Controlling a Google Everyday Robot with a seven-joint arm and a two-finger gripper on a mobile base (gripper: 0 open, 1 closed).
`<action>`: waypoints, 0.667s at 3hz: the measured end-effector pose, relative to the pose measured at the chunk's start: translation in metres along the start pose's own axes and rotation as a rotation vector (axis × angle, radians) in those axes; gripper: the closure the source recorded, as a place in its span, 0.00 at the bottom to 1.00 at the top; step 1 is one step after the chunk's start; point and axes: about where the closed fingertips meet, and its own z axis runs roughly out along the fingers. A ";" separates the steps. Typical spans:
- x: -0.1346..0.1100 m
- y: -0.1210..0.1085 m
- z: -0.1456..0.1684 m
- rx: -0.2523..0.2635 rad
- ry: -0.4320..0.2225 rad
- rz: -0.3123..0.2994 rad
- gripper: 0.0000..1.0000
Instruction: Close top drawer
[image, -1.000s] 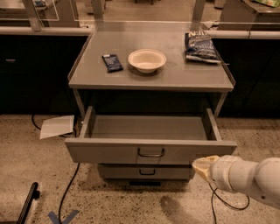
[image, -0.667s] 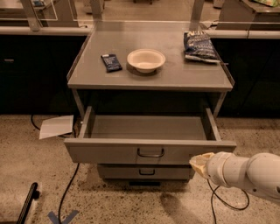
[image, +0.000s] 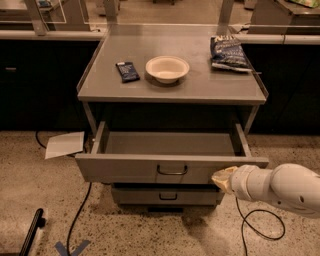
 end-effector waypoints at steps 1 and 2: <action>-0.010 -0.018 0.008 0.020 0.010 -0.040 1.00; -0.024 -0.041 0.011 0.053 0.030 -0.090 1.00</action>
Offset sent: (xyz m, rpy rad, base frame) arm 0.0734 -0.0203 0.0276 -0.1652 -0.0759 0.0288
